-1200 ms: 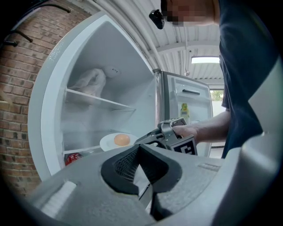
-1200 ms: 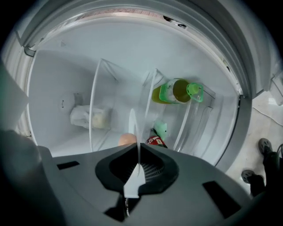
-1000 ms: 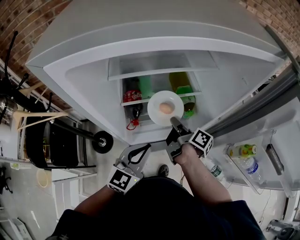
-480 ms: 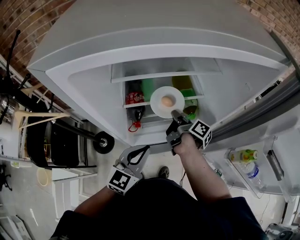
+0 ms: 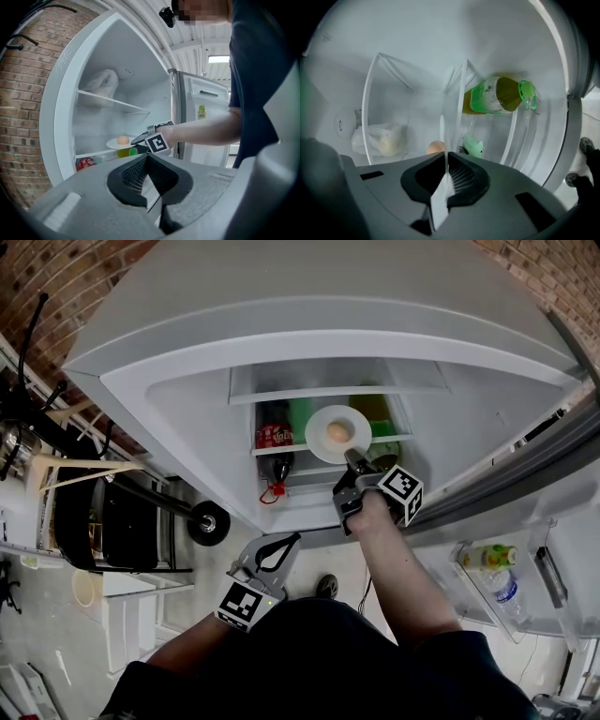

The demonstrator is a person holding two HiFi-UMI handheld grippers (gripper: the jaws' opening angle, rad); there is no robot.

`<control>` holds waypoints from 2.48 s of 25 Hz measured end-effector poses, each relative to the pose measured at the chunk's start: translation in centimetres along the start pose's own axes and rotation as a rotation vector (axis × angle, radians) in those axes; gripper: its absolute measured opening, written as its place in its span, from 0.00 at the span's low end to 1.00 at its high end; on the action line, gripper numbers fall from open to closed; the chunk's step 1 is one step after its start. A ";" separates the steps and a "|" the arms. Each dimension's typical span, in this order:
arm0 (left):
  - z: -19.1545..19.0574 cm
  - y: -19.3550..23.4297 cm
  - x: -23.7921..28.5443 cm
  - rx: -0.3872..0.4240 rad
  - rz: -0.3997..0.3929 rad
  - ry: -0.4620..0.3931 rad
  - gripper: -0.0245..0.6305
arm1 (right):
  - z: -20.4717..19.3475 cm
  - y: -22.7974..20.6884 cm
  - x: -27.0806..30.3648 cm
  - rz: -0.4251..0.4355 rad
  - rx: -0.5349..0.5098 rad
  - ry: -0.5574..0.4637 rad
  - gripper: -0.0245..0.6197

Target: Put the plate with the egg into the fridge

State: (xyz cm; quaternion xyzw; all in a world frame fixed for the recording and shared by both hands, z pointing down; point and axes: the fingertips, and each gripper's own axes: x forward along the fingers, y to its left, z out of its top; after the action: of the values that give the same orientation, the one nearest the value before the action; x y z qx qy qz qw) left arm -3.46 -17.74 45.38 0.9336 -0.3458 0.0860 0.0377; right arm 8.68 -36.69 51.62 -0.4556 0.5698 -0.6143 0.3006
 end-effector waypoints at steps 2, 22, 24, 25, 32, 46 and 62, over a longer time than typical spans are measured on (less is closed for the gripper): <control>-0.1 0.0 -0.1 0.007 0.003 0.002 0.04 | 0.1 -0.1 0.3 -0.001 0.007 0.000 0.08; 0.0 -0.1 -0.3 0.002 0.007 0.000 0.04 | -0.2 0.4 2.3 0.055 0.024 0.011 0.15; 0.1 -0.3 -0.2 0.001 0.003 -0.001 0.04 | -0.3 0.7 2.0 0.069 0.023 0.011 0.19; 0.1 -0.3 -0.2 -0.001 0.001 -0.002 0.04 | -0.3 0.7 1.7 0.070 0.022 0.008 0.19; -0.1 -0.4 0.0 -0.001 -0.011 0.003 0.04 | -0.1 -0.1 0.1 0.039 -0.017 -0.024 0.09; -0.5 -0.4 -0.5 -0.006 -0.009 0.011 0.04 | 0.4 -0.2 2.0 0.028 -0.009 -0.030 0.08; 0.4 -0.5 0.1 -0.029 -0.046 -0.014 0.04 | -0.9 1.6 -2.9 0.100 -0.205 -0.002 0.08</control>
State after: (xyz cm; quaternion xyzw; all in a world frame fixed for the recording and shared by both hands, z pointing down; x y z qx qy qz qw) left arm -2.99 -17.51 45.01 0.9412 -0.3258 0.0737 0.0508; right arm 8.76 -34.00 49.46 -0.4557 0.6513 -0.5366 0.2831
